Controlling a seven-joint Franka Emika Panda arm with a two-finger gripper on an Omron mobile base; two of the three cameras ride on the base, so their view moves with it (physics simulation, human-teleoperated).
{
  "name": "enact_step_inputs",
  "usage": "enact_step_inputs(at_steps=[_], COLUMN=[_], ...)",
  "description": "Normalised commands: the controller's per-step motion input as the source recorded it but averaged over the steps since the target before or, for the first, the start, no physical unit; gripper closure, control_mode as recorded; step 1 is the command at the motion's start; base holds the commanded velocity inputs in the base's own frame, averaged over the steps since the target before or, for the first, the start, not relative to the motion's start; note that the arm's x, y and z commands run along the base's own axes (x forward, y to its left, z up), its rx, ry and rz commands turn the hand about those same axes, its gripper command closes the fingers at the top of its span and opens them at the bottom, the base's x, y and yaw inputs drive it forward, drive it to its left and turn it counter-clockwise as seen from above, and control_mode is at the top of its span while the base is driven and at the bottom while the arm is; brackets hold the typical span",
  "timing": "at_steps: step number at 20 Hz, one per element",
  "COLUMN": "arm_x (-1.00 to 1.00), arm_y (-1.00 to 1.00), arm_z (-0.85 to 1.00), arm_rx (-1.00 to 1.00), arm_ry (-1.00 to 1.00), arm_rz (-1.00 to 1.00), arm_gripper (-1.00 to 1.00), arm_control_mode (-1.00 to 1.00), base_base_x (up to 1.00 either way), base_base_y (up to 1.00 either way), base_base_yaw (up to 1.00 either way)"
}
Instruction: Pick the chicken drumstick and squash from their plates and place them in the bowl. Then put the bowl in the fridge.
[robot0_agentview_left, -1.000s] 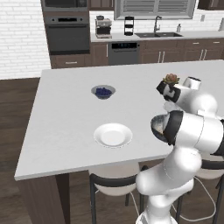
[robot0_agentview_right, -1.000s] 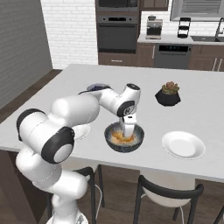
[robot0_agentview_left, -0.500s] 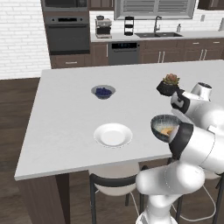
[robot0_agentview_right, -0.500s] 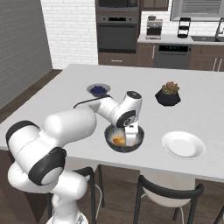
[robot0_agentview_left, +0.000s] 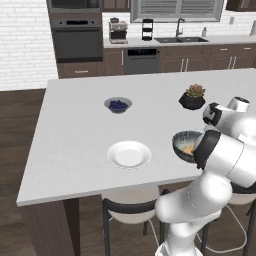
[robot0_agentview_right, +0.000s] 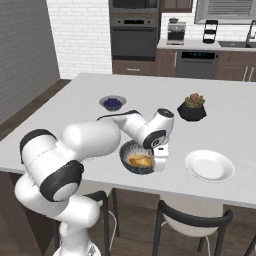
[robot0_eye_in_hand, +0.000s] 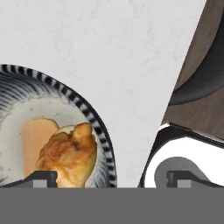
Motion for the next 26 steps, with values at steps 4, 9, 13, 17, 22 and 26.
enact_step_inputs(at_steps=[4,9,13,17,22,26], arm_x=[0.00,0.17,0.44,0.11,0.00,0.07], arm_y=[0.00,0.03,0.02,0.06,0.33,0.32], arm_z=[-0.29,-0.40,-0.24,-0.32,-0.25,-0.31], arm_rx=[0.02,0.00,0.00,0.00,0.00,0.00], arm_ry=[0.00,0.00,0.00,0.00,0.00,0.00], arm_rz=[0.00,0.00,0.00,0.00,0.00,0.00], arm_gripper=[-1.00,-1.00,-1.00,-1.00,1.00,1.00], arm_control_mode=[-1.00,-1.00,-1.00,-1.00,-1.00,-1.00], base_base_x=[0.00,0.00,0.00,0.00,0.00,0.00], base_base_y=[0.00,0.00,0.00,0.00,0.00,0.00], base_base_yaw=[0.00,0.00,0.00,0.00,0.00,0.00])
